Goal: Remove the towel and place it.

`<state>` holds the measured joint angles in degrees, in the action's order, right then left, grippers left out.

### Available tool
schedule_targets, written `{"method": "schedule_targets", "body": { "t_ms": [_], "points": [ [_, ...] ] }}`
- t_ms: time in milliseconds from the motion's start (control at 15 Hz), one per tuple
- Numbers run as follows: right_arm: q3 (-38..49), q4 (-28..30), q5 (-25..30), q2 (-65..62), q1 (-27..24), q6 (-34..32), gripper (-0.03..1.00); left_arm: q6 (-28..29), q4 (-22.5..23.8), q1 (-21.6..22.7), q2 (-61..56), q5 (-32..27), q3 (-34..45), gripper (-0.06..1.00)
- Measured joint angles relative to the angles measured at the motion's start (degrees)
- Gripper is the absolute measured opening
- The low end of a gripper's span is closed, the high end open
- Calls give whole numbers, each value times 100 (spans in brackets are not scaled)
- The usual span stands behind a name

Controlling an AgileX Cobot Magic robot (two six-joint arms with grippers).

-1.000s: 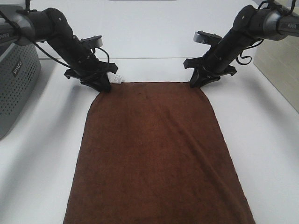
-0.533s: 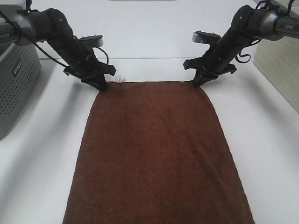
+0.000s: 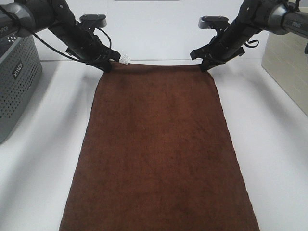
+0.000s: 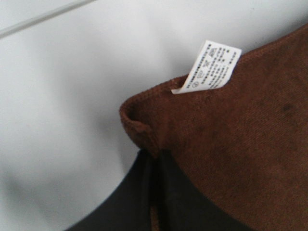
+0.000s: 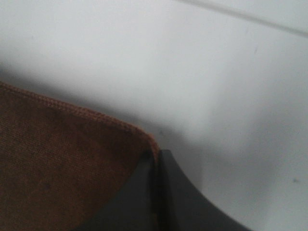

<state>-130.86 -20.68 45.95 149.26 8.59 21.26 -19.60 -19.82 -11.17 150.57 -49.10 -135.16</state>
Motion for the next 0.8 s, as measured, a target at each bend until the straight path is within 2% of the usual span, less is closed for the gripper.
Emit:
{"method": "schedule_targets", "body": {
  "t_ms": [133,200,333,800],
  "points": [
    [-149,0,-241,6,0,97,1,0,6,0,0,281,0,0],
    [-160,0,-378,6,0,103,1,0,6,0,0,688,0,0],
    [-178,-40,-705,11,0,178,1,0,6,0,0,1140,0,0],
    [-178,-693,-1788,11,0,848,1,-138,23,0,0,2298,0,0]
  ]
}}
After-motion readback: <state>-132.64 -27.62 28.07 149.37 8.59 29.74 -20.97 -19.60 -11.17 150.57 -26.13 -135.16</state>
